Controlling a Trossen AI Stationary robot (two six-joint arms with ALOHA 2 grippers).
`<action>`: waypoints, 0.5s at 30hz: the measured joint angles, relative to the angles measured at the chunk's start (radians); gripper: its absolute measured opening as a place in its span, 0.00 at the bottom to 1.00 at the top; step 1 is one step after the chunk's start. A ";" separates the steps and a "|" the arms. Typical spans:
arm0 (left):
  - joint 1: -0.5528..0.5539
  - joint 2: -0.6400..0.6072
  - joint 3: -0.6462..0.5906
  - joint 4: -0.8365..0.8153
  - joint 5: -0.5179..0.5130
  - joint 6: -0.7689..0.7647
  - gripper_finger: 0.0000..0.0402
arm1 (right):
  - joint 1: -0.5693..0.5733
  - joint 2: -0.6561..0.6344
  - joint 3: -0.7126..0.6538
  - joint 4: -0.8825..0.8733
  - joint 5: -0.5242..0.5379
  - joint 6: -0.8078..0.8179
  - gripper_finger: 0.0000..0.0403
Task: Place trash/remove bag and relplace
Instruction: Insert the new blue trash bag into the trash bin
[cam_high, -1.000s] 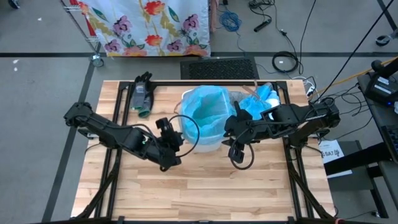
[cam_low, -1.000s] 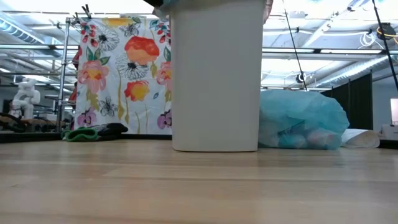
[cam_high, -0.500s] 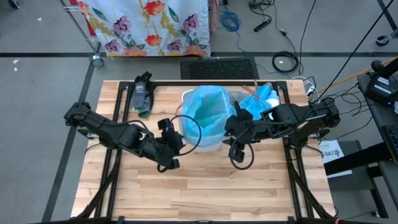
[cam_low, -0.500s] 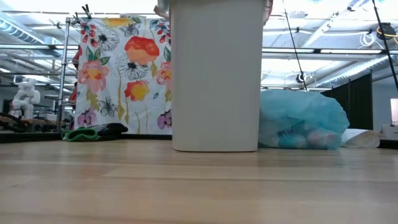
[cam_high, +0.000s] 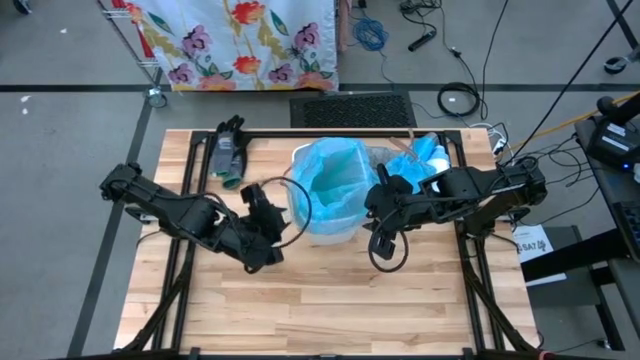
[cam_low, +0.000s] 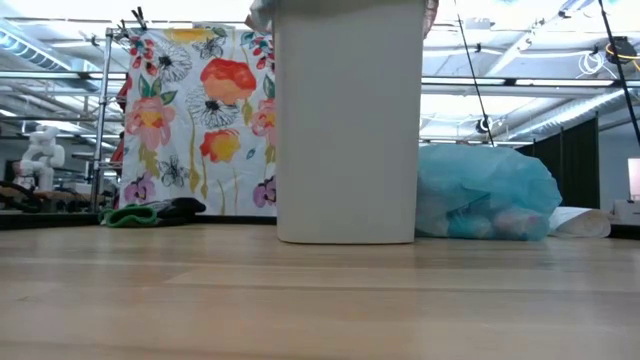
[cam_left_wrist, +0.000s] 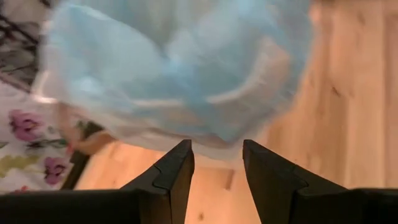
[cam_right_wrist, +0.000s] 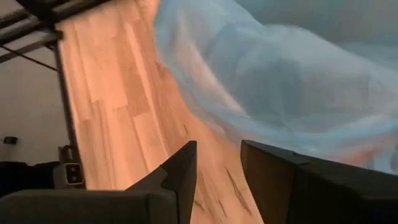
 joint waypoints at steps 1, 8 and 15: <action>-0.005 -0.011 0.000 -0.004 -0.028 -0.016 0.36 | 0.000 0.000 0.000 -0.016 0.009 0.009 0.29; 0.021 -0.128 -0.008 0.012 -0.086 0.014 0.36 | -0.014 -0.008 0.000 -0.095 0.098 0.009 0.29; 0.198 -0.157 -0.010 0.074 0.084 0.149 0.36 | -0.099 -0.013 0.000 -0.099 0.094 -0.016 0.29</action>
